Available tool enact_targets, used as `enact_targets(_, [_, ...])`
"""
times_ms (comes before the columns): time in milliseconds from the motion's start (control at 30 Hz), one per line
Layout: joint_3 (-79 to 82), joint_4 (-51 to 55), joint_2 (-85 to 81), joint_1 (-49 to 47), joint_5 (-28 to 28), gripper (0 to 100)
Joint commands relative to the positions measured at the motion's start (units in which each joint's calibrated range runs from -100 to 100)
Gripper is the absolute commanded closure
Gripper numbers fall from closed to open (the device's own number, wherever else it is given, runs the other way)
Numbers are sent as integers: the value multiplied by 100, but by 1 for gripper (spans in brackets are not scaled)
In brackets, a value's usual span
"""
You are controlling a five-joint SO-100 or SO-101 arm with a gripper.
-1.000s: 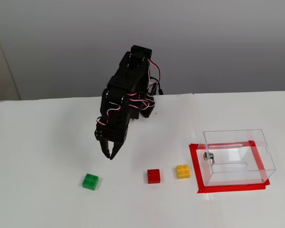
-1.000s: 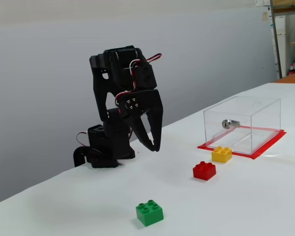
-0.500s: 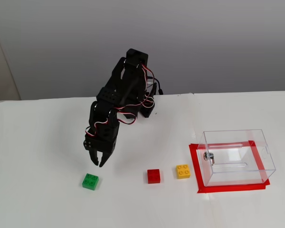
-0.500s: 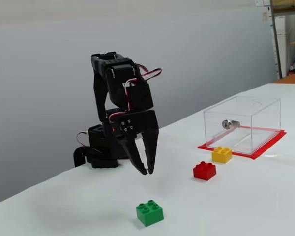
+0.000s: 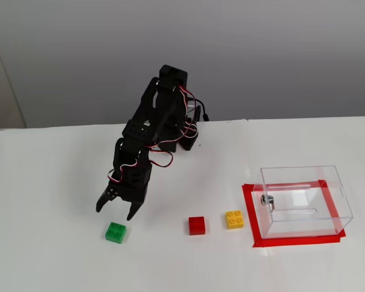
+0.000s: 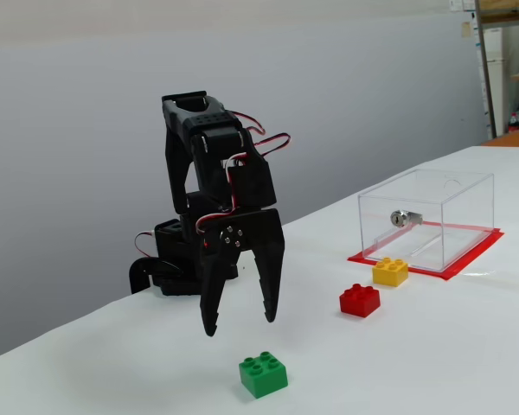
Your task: Pick the green lego brick and place it into the transparent box
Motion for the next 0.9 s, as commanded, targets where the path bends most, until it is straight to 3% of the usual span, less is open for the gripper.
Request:
enact_targets(0, [-261, -70, 59, -93, 115, 66])
enact_targets(867, [-324, -1150, 1187, -352, 94, 66])
